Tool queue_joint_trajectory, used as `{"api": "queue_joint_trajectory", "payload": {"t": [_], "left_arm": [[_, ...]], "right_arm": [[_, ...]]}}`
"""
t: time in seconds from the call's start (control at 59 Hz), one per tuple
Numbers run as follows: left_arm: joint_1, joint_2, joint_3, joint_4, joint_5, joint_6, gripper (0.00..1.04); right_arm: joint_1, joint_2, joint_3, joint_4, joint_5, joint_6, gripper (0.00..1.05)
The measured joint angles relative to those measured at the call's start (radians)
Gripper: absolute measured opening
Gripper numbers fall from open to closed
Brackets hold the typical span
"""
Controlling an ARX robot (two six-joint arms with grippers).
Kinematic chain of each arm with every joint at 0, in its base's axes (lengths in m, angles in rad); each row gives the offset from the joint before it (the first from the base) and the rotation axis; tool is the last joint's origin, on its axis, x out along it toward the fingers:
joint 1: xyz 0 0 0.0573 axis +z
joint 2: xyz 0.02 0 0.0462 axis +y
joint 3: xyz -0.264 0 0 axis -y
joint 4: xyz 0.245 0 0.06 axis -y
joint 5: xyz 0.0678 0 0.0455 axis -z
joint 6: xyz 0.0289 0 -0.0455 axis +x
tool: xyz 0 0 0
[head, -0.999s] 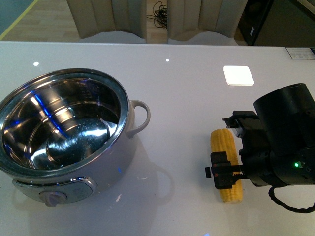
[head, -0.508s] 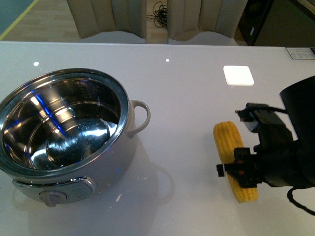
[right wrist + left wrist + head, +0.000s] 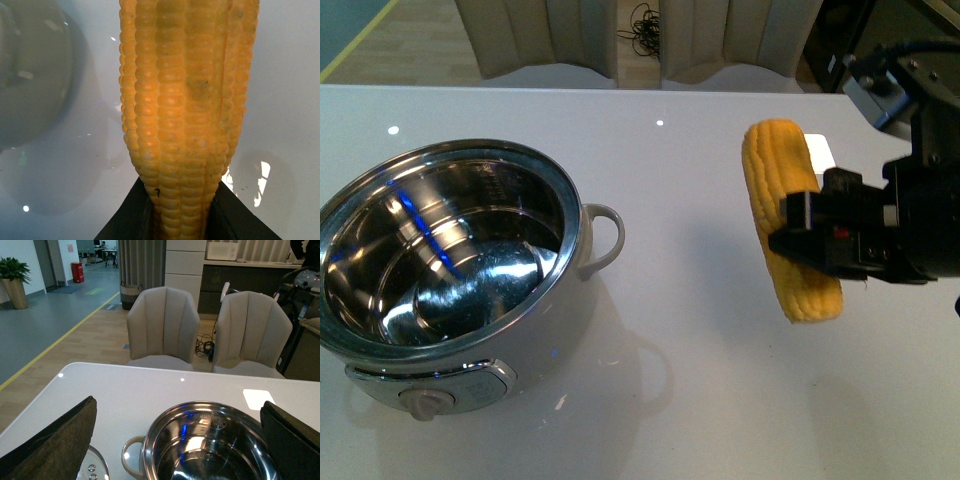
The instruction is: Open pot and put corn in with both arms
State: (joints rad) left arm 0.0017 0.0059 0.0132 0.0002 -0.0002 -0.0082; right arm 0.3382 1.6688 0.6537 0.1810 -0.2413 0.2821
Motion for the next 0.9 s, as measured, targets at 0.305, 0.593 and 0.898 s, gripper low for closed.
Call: {"api": "queue_joint_trajectory", "payload": {"t": [0.305,0.593,0.898], "left_arm": [[0.0,0.0,0.0,0.0,0.0,0.0,0.98],[0.0,0.0,0.0,0.0,0.0,0.0,0.98],[0.0,0.0,0.0,0.0,0.0,0.0,0.98]], "right_arm": [[0.098,-0.021,0.146,-0.057,0.004,0.123,0.15],[0.166,0.066,0.291,-0.077,0.031,0.212,0.18],[0.245,0.187,0.435,-0.093,0.062,0.29,0.18]]}}
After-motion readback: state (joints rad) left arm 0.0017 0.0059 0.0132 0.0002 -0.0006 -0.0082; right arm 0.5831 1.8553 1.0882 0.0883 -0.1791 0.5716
